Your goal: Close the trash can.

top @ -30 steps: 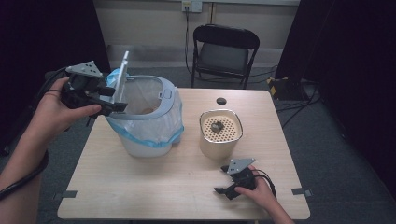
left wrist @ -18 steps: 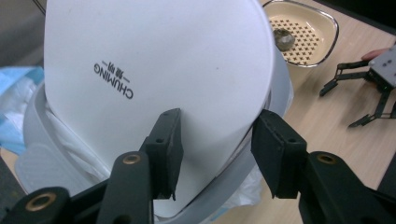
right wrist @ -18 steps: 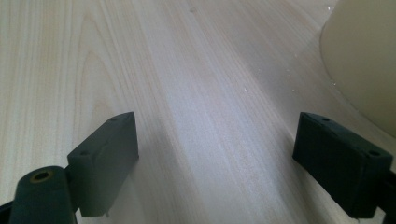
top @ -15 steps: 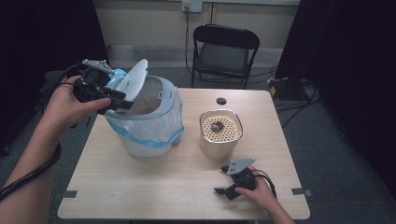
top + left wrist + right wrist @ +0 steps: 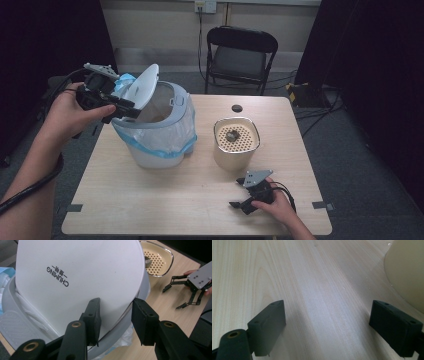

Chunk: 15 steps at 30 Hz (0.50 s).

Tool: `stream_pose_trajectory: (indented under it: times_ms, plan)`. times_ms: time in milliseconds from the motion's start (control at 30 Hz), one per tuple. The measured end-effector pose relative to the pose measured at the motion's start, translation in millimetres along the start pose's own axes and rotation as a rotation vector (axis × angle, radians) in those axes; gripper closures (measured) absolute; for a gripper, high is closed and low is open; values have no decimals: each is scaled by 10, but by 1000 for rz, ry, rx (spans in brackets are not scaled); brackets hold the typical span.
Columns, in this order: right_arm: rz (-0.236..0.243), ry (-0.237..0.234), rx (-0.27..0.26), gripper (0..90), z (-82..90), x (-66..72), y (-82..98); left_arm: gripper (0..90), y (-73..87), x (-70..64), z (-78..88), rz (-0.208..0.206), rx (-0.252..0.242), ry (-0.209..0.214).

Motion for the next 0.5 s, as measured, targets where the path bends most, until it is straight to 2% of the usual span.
stream_pose_trajectory:
  times_ms: [100, 167, 233, 367, 433, 500]
  plan:
    - [0, 2, 0, 127, -1, -1, 0, 586, 3, -13, -7, -9, -3, 8]
    - [-1, 2, 0, 127, -1, -1, 0, 587, 6, -46, -40, -14, -2, 33]
    - [1, 2, -2, 128, -2, -3, -2, 571, 9, -72, -90, -24, 9, 31]
    - [1, 2, -1, 128, -1, -2, -1, 535, -59, -111, -191, -14, -27, 46]
    - [1, 2, -1, 128, -1, -3, -1, 517, -68, -119, -208, -7, -25, 47]
    - [2, 3, -2, 128, -1, -4, -2, 517, -68, -131, -269, -15, 4, 41]
Point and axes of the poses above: each handheld gripper's, and its own axes: z roughly backward along the jaws, y roughly out of its underside, x roughly to its left, the point moved 9 cm from there along -z, roughly forward along the jaws
